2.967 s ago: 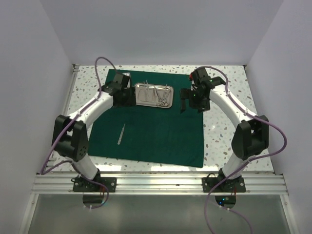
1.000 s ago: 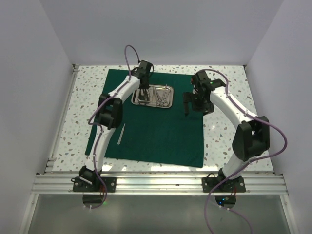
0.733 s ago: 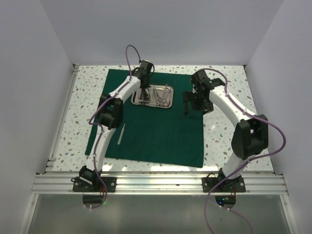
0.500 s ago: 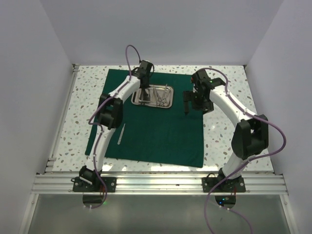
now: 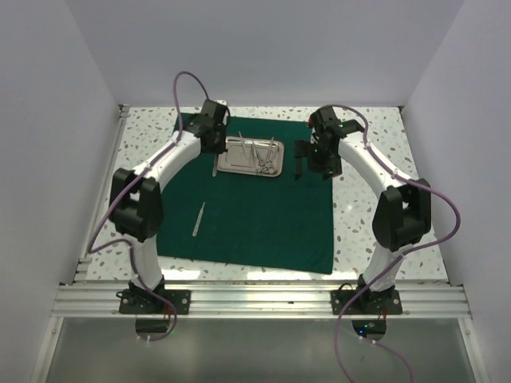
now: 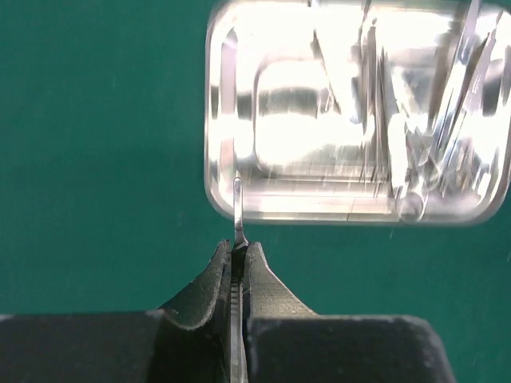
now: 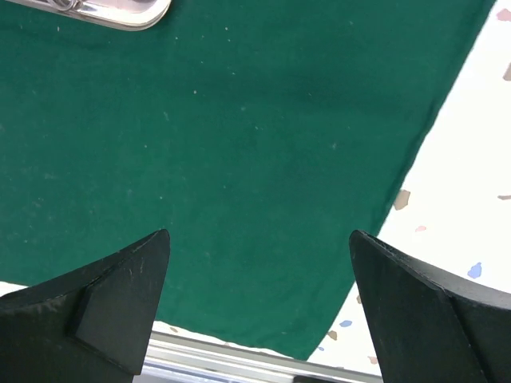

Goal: Open and lay out the surgical kit
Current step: Place the medical item in the surgical kit.

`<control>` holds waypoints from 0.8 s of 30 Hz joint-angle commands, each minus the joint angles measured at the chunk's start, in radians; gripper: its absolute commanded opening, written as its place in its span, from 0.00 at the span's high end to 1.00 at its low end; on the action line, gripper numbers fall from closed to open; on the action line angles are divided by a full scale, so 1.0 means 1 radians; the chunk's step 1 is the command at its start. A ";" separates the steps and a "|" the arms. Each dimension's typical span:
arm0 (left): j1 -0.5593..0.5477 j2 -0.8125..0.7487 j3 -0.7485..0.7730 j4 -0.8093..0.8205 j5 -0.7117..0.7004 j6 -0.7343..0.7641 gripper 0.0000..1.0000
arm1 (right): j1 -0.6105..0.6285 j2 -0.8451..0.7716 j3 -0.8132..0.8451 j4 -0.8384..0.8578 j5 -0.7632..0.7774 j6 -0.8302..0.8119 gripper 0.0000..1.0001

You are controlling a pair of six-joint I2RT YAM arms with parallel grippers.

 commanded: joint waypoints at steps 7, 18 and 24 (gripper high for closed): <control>-0.005 -0.321 -0.615 0.112 0.050 -0.032 1.00 | -0.005 0.039 0.044 0.024 -0.104 0.023 0.02; -0.004 -0.357 -0.676 0.129 0.056 -0.048 0.51 | -0.003 -0.033 -0.028 0.021 -0.085 0.015 0.02; -0.004 -0.265 -0.417 0.074 0.044 -0.028 0.03 | -0.005 -0.082 -0.060 0.016 -0.047 0.004 0.02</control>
